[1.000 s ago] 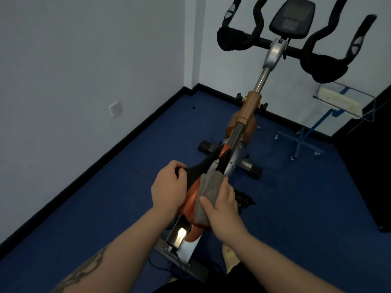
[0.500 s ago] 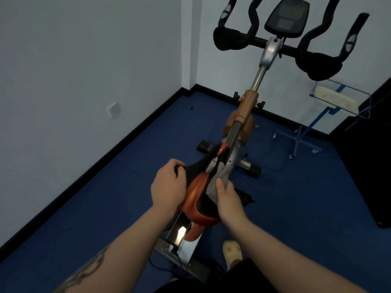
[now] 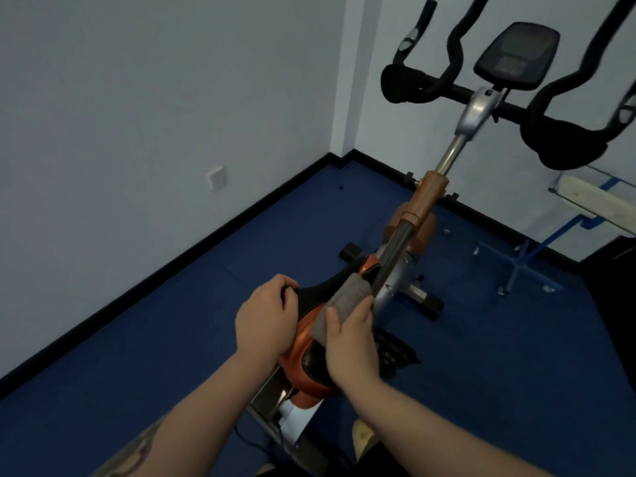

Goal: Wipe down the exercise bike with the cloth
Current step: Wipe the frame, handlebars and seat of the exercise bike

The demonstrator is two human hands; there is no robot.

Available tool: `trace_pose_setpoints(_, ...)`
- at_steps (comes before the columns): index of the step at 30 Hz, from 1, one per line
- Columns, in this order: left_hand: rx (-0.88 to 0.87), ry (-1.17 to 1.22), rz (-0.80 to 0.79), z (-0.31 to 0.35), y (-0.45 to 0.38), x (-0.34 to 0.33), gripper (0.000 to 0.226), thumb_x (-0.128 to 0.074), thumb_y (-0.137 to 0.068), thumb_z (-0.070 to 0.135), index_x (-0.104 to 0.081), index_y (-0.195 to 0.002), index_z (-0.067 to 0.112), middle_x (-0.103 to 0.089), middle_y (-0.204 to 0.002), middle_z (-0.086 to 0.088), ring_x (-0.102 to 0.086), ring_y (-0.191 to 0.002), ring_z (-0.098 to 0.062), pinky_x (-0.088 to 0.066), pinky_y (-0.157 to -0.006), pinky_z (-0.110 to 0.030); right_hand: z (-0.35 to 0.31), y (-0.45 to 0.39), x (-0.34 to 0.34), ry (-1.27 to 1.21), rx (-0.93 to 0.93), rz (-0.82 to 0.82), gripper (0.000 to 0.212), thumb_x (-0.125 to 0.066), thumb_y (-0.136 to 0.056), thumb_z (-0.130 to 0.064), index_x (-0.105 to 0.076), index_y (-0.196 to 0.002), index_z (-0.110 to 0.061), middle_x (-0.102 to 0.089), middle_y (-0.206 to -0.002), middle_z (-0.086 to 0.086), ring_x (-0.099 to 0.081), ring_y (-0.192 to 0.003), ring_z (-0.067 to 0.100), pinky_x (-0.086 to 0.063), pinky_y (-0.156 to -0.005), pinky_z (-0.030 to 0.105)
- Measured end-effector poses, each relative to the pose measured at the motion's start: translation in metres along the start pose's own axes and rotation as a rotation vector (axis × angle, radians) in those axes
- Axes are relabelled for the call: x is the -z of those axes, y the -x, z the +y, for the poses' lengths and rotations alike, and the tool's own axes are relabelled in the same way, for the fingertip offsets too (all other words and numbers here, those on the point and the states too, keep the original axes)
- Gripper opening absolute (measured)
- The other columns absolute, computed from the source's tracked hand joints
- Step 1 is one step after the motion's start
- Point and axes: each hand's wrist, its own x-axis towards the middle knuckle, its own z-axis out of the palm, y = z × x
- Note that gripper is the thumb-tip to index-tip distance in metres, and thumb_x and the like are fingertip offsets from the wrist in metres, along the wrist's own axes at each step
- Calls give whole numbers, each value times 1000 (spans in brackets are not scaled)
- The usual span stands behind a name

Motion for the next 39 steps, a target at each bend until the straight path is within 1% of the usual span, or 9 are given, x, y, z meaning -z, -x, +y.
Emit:
trace_pose_setpoints(7,48,-92,65,8,0,-4,22,-43,-98,26,-63,-99,35,-58,-93,22,-52,-80,0,-42,-64,-25,-4,-85,19,-39,37,69,78,-37,-102,-44,7,-155,-6,-2,-163,14,-19,-147,30,-24,-118,37)
trace_pose_setpoints(12,204,-48,221,13,10,-10,22,-43,-97,25,-65,-97,30,-63,-94,14,-56,-84,-6,-46,-67,-30,20,-113,49,359,544,1,61,-28,-101,-48,-29,-151,-14,-24,-160,4,-13,-148,20,-12,-122,37)
trace_pose_setpoints(17,322,59,335,22,21,-21,25,-41,-99,26,-65,-106,28,-64,-106,10,-58,-99,-12,-51,-82,-39,17,-109,47,612,1220,-255,56,-27,-99,-52,-48,-140,-20,-54,-140,-4,-39,-136,17,-20,-117,39)
trace_pose_setpoints(21,328,90,362,29,32,-25,30,-38,-103,26,-62,-121,27,-60,-124,10,-51,-118,-12,-43,-100,-37,-23,-155,67,872,1039,-306,43,-30,-103,-45,-62,-107,-16,-68,-105,5,-62,-97,29,-46,-84,41)
trace_pose_setpoints(24,365,113,393,33,44,-29,32,-36,-104,26,-55,-130,26,-54,-135,8,-45,-126,-13,-38,-102,-32,-24,-140,54,991,1160,-312,36,-31,-103,-39,-57,-114,-17,-68,-103,5,-64,-91,30,-47,-73,40)
trace_pose_setpoints(28,431,186,425,40,59,-37,41,-35,-104,29,-40,-145,27,-35,-153,8,-29,-141,-9,-25,-109,-28,-16,-124,49,766,1312,-458,55,-23,-97,-53,-53,-131,-22,-65,-119,0,-61,-107,24,-43,-89,40)
trace_pose_setpoints(33,448,216,427,49,82,-48,51,-35,-104,33,-20,-152,38,-13,-160,19,-14,-136,7,-22,-106,-29,-43,-161,51,1115,1148,-602,33,-30,-105,-33,-45,-133,-25,-61,-125,8,-59,-107,32,-49,-85,44)
trace_pose_setpoints(36,448,287,456,53,87,-52,52,-37,-104,30,-19,-152,40,-14,-159,19,-14,-133,9,-21,-109,-29,-24,-131,43,830,1283,-536,45,-23,-101,-46,-47,-134,-29,-64,-125,1,-61,-108,26,-48,-89,43)
trace_pose_setpoints(39,476,375,489,51,85,-52,56,-41,-103,28,-18,-153,34,-23,-158,12,-21,-139,1,-21,-117,-30,-23,-131,53,657,1353,-693,52,-29,-99,-49,-32,-149,-33,-53,-141,-10,-52,-122,13,-40,-100,38)
